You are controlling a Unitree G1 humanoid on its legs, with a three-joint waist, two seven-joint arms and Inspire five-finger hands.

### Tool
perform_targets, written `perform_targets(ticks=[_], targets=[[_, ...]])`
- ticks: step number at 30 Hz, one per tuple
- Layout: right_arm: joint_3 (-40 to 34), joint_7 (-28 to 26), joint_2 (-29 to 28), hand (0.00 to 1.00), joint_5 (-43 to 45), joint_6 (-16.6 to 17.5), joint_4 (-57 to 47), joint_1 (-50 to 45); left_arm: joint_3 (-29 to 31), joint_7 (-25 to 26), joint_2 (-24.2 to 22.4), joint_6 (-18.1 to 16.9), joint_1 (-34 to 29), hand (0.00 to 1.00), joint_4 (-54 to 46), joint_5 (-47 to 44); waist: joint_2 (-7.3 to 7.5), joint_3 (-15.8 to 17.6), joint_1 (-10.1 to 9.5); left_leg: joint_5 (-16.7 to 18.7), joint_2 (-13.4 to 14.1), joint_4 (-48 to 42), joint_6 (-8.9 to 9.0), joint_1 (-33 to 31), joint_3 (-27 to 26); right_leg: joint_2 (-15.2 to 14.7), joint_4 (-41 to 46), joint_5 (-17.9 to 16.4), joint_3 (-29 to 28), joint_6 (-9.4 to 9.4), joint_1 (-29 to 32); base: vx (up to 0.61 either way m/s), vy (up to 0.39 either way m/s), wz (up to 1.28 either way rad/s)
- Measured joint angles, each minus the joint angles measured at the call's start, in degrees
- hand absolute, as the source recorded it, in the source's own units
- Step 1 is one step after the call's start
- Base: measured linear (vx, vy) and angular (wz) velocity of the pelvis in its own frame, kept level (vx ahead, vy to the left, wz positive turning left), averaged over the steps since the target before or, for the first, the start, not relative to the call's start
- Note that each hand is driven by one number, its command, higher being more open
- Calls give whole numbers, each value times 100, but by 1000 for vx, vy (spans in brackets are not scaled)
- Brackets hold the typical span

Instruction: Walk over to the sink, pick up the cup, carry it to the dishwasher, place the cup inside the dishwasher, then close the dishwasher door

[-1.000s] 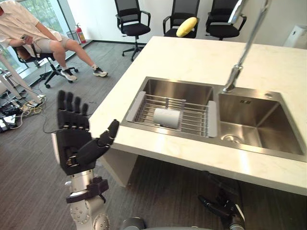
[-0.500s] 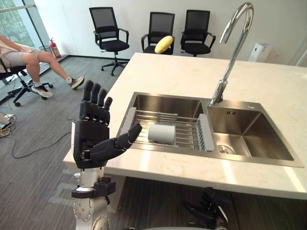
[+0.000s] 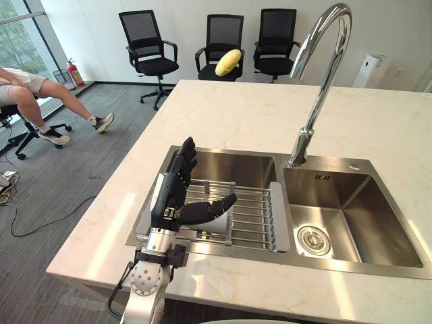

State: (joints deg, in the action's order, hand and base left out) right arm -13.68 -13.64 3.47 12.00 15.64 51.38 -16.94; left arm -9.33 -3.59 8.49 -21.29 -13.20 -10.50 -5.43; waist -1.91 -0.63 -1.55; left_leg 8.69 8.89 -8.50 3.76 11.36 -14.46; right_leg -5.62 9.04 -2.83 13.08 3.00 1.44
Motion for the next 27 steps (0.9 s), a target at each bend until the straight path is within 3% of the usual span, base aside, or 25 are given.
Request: perform_targets(ticks=[7,13,15,19,27], targets=[[-198,-33,-20,100,-95,-100,223,59,-52,183,554,506,205,100,213,855,58,24,16,-2,-296,120,-2,-94,7,-137,-808,682,-67,103,-179,-88,82,-2],[-310,-131,-23,100,-124,-103,313,89,-239,186,792,795,446,100,330,956,52,115,102,89,-267,499,-8,-97,40,-33,-1198,1057,-20,68,-181,-159,8,5],[-339,-149,-44,100,-215,-122,360,134,-248,186,873,881,486,100,367,1002,134,198,112,91,-303,456,-12,-109,-37,-38,-1399,1235,-125,77,-245,-224,-32,-18],[-337,-155,-24,100,-217,-186,389,35,-297,225,946,1111,547,100,367,1305,156,235,249,147,-320,418,-21,-113,-76,-45,-1420,1277,-291,100,-204,-129,-34,-15],[-309,-174,64,100,-264,-287,454,14,-585,302,1094,1376,1558,100,883,1461,119,254,416,39,-337,531,13,-129,104,59,-1400,1283,-349,68,-128,9,-4,-2]])
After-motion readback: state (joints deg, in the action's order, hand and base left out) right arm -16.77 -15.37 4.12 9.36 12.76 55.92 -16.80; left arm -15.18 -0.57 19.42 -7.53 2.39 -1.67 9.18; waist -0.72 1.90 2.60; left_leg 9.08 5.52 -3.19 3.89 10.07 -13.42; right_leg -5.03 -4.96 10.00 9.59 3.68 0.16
